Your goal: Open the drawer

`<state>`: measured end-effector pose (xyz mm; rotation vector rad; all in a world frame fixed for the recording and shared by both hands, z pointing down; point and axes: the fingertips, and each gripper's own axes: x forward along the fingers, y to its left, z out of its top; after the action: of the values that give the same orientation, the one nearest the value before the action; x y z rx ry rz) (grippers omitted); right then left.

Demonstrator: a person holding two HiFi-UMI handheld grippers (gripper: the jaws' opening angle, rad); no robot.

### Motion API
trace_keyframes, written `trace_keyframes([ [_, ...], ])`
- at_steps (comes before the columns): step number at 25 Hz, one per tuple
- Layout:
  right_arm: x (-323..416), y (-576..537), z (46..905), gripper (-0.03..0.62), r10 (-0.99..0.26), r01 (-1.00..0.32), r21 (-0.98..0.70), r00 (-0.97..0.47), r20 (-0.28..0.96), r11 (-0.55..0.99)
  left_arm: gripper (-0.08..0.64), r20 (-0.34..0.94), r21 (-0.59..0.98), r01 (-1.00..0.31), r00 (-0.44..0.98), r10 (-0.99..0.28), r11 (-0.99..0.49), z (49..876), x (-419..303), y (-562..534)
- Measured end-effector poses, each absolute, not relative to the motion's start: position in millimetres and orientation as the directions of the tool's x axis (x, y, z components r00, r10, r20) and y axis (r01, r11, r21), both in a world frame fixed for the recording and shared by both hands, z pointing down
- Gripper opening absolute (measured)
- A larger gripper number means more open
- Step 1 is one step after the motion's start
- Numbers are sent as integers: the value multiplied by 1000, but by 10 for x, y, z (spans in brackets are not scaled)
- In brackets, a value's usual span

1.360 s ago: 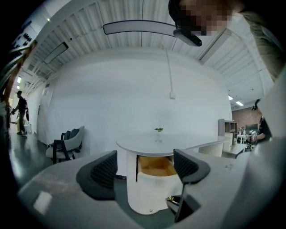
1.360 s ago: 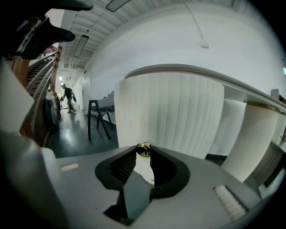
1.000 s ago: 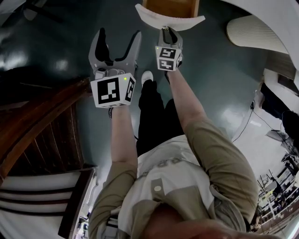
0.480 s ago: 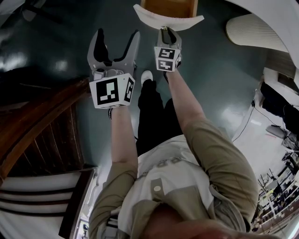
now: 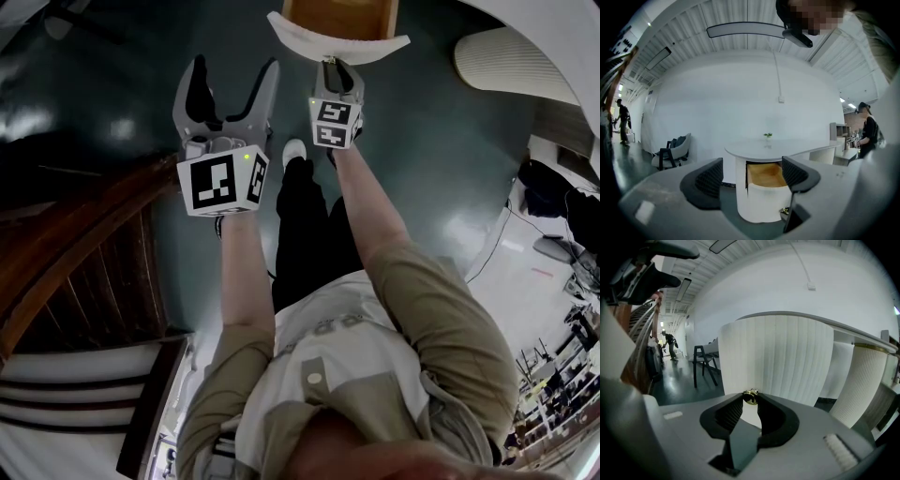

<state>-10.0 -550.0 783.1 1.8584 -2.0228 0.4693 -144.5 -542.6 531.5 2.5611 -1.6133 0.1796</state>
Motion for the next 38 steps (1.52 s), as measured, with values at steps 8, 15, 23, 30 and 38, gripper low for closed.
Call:
trace_keyframes([
  [8,-96,-5422,7814,103,-880,-997,-14,-77,469,80,400,160,31,-904,427,-890,-427,5339,-1450,-5396],
  [15,-114,-5358,7824,103,-882,-996,-8,-83,464,90,400,164,29,-907,420,-893,-421,5368,-1500,-5364],
  [23,-128,-5306,7797,102,-881,-996,-17,-89,465,91,400,159,29,-908,416,-895,-417,5336,-1513,-5312],
  [30,-132,-5263,7821,103,-879,-995,-15,-92,468,96,401,157,30,-908,417,-895,-418,5359,-1504,-5272],
  [38,-163,-5209,7808,102,-880,-995,-15,-95,466,99,401,159,30,-909,415,-896,-416,5359,-1524,-5231],
])
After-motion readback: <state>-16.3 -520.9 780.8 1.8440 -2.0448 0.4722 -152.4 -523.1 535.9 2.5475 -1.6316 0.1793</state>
